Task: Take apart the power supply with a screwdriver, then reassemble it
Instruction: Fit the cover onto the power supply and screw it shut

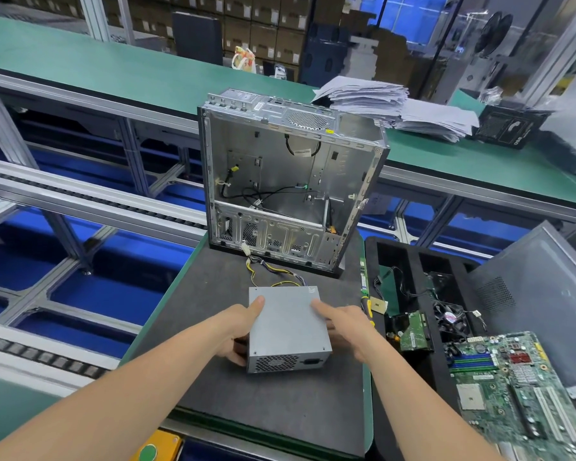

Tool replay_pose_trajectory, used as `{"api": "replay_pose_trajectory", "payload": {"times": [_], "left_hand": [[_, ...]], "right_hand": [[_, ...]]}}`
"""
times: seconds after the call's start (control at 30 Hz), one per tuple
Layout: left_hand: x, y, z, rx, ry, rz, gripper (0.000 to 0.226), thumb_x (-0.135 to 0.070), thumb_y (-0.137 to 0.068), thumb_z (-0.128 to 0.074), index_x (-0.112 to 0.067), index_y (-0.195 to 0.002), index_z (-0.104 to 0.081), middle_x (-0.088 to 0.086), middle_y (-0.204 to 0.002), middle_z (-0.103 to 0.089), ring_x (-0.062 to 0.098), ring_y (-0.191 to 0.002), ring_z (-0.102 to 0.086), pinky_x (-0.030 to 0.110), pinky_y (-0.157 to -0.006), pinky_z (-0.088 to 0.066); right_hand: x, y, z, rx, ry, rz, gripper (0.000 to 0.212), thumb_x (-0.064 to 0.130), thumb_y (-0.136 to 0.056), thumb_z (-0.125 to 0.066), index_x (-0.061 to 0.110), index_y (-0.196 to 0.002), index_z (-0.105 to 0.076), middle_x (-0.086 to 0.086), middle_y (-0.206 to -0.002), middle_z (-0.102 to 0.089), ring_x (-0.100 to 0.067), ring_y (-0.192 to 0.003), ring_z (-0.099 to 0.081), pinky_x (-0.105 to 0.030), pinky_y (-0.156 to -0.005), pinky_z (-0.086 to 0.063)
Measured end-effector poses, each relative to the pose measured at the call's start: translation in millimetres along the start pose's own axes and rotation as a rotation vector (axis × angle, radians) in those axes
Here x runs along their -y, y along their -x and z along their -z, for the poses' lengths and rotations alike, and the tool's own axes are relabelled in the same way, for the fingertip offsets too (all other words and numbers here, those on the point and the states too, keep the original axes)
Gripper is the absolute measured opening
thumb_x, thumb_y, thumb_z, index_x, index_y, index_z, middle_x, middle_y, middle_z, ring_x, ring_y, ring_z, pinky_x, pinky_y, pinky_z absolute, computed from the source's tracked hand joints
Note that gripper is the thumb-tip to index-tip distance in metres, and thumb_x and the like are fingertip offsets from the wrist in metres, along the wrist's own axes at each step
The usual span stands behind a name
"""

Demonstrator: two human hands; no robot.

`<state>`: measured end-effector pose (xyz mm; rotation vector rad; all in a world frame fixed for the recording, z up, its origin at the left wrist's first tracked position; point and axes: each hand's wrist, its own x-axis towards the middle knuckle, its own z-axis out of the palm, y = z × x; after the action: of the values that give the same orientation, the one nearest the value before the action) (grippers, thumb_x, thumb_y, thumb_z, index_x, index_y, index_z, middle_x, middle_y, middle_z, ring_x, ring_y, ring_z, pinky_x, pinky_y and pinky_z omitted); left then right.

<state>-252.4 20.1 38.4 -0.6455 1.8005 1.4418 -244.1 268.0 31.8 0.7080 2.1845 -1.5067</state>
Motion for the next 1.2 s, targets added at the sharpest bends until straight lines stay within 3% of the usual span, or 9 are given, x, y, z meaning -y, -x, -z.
{"api": "replay_pose_trajectory", "payload": {"times": [0.1, 0.23, 0.47, 0.63, 0.77, 0.93, 1.0, 1.1, 1.2], "left_hand": [[1, 1, 2, 0.011, -0.005, 0.003, 0.06, -0.064, -0.104, -0.038, -0.012, -0.128, -0.057, 0.016, -0.116, -0.072, 0.039, -0.106, -0.068, 0.061, -0.087, -0.058], [-2, 1, 2, 0.02, 0.02, 0.021, 0.055, -0.062, -0.104, -0.042, -0.014, -0.124, -0.059, 0.017, -0.112, -0.074, 0.04, -0.103, -0.07, 0.064, -0.088, -0.057], [-1, 3, 6, 0.057, 0.155, -0.003, 0.044, -0.051, -0.104, -0.054, -0.013, -0.124, -0.059, 0.017, -0.115, -0.073, 0.04, -0.105, -0.07, 0.073, -0.084, -0.054], [18, -6, 25, 0.195, 0.389, -0.022, 0.048, -0.042, -0.101, -0.063, -0.004, -0.13, -0.06, 0.026, -0.123, -0.069, 0.046, -0.113, -0.068, 0.068, -0.096, -0.052], [40, -14, 40, 0.234, 0.332, -0.127, 0.047, -0.041, -0.102, -0.061, -0.006, -0.132, -0.063, 0.018, -0.128, -0.071, 0.035, -0.121, -0.067, 0.05, -0.116, -0.043], [59, -19, 49, 0.058, 0.165, -0.3, 0.059, -0.023, -0.082, -0.085, -0.003, -0.133, -0.063, 0.01, -0.114, -0.076, 0.025, -0.111, -0.071, 0.038, -0.102, -0.054], [61, -17, 48, -0.168, 0.098, -0.394, 0.075, -0.01, -0.064, -0.099, -0.011, -0.129, -0.061, 0.011, -0.113, -0.073, 0.028, -0.107, -0.071, 0.039, -0.091, -0.058], [52, -10, 44, -0.135, -0.032, -0.563, 0.092, -0.009, -0.05, -0.097, -0.027, -0.128, -0.051, 0.001, -0.122, -0.068, 0.016, -0.109, -0.066, 0.035, -0.094, -0.055], [27, 6, 29, -0.188, 0.346, -0.604, 0.057, -0.001, -0.059, -0.075, -0.022, -0.104, -0.048, 0.013, -0.115, -0.06, 0.024, -0.093, -0.06, 0.032, -0.085, -0.048]], "right_hand": [[-11, -1, 9, -0.19, 0.058, 0.092, 0.06, 0.058, -0.092, -0.07, 0.001, -0.108, -0.074, -0.004, -0.078, -0.073, -0.02, -0.071, -0.068, -0.041, -0.083, -0.062], [-12, 14, 2, 0.138, -0.117, -0.071, 0.048, 0.058, -0.098, -0.061, 0.014, -0.11, -0.075, -0.005, -0.091, -0.081, -0.02, -0.077, -0.078, -0.042, -0.08, -0.065], [-1, 23, -6, 0.226, -0.183, -0.128, 0.05, 0.059, -0.078, -0.081, 0.023, -0.112, -0.07, 0.0, -0.095, -0.082, -0.022, -0.086, -0.071, -0.037, -0.084, -0.047], [12, 22, -8, 0.206, -0.187, 0.061, 0.077, 0.042, -0.057, -0.096, 0.022, -0.124, -0.064, -0.002, -0.107, -0.08, -0.03, -0.094, -0.078, -0.051, -0.086, -0.063], [37, 27, -13, 0.069, -0.04, 0.325, 0.083, 0.047, -0.044, -0.098, 0.03, -0.12, -0.069, 0.004, -0.118, -0.074, -0.015, -0.106, -0.073, -0.039, -0.092, -0.059], [56, 37, -22, 0.029, 0.247, 0.659, 0.081, 0.041, -0.051, -0.094, 0.044, -0.126, -0.064, 0.021, -0.122, -0.064, 0.011, -0.112, -0.058, -0.011, -0.088, -0.044], [60, 43, -22, 0.072, 0.397, 0.775, 0.094, 0.036, -0.055, -0.093, 0.048, -0.14, -0.054, 0.023, -0.128, -0.06, 0.012, -0.12, -0.052, -0.015, -0.097, -0.041], [63, 45, -15, 0.163, 0.593, 0.855, 0.108, 0.027, -0.062, -0.09, 0.049, -0.153, -0.037, 0.02, -0.138, -0.053, 0.002, -0.131, -0.046, -0.014, -0.106, -0.035], [61, 47, -8, 0.175, 0.538, 0.823, 0.11, 0.022, -0.065, -0.092, 0.046, -0.157, -0.035, 0.02, -0.141, -0.052, 0.0, -0.132, -0.047, -0.021, -0.105, -0.038]]}}
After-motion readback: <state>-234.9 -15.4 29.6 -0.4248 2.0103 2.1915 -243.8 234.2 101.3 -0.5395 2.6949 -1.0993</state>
